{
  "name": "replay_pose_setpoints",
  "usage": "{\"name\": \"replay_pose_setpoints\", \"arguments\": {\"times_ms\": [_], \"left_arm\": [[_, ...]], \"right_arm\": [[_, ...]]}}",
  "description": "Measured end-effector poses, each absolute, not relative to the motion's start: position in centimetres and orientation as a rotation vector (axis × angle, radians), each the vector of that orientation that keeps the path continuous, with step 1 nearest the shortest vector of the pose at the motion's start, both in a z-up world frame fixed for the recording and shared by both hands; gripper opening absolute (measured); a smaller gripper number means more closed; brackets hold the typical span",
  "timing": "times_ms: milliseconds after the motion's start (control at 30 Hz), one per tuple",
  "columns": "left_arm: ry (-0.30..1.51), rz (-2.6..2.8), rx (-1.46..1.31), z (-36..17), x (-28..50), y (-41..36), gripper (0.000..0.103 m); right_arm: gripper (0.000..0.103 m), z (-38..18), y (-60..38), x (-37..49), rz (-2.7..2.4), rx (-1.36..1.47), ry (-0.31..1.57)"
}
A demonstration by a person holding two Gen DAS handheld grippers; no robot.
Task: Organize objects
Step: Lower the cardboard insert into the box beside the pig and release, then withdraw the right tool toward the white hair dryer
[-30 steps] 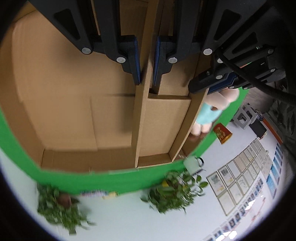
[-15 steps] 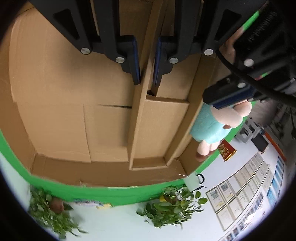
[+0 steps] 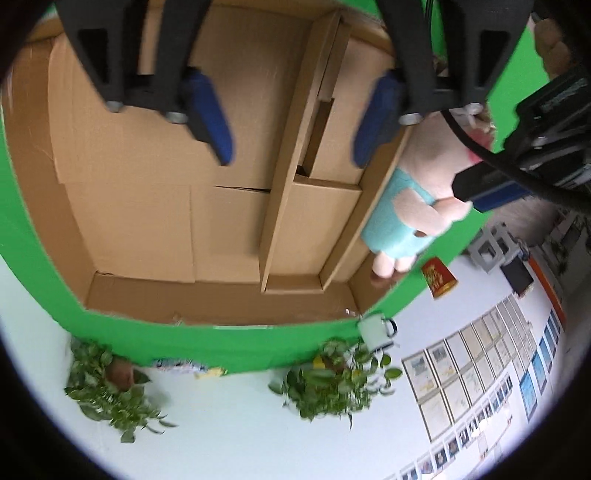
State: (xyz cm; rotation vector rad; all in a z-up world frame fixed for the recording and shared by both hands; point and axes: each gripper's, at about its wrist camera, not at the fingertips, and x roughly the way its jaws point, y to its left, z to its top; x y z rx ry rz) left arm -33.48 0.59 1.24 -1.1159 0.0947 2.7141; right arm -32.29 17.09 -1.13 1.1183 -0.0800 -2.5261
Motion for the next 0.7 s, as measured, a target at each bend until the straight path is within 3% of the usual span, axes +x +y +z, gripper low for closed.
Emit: {"name": "replay_pose_setpoints", "arguments": {"times_ms": [100,167,233,267,500,700], "left_arm": [[0.134,2.805,-1.017,1.9,-31.2,0.6,0.046],[0.162,2.868,-0.909,2.5,-29.3,0.8,0.064],[0.164,2.920,-0.796,3.2,-27.1,1.0,0.092],[0.156,2.929,-0.758,3.4,-26.3,1.0,0.097],[0.051,2.973,-0.663,3.8,-20.6,1.3,0.100],[0.013,2.925,-0.682,3.8,-17.2,2.4,0.100]], "right_arm": [[0.078,-0.8,17.1,-31.4,-2.518,1.119,-0.082],[0.078,-0.4,17.4,-30.1,-2.546,1.094,-0.065],[0.079,-0.1,17.5,-28.8,-2.581,1.057,-0.033],[0.080,0.1,17.7,-28.0,-2.598,1.037,-0.026],[0.081,0.5,19.4,-22.0,-2.652,0.916,-0.087],[0.076,1.3,20.3,-16.6,-2.774,0.774,0.067]]}}
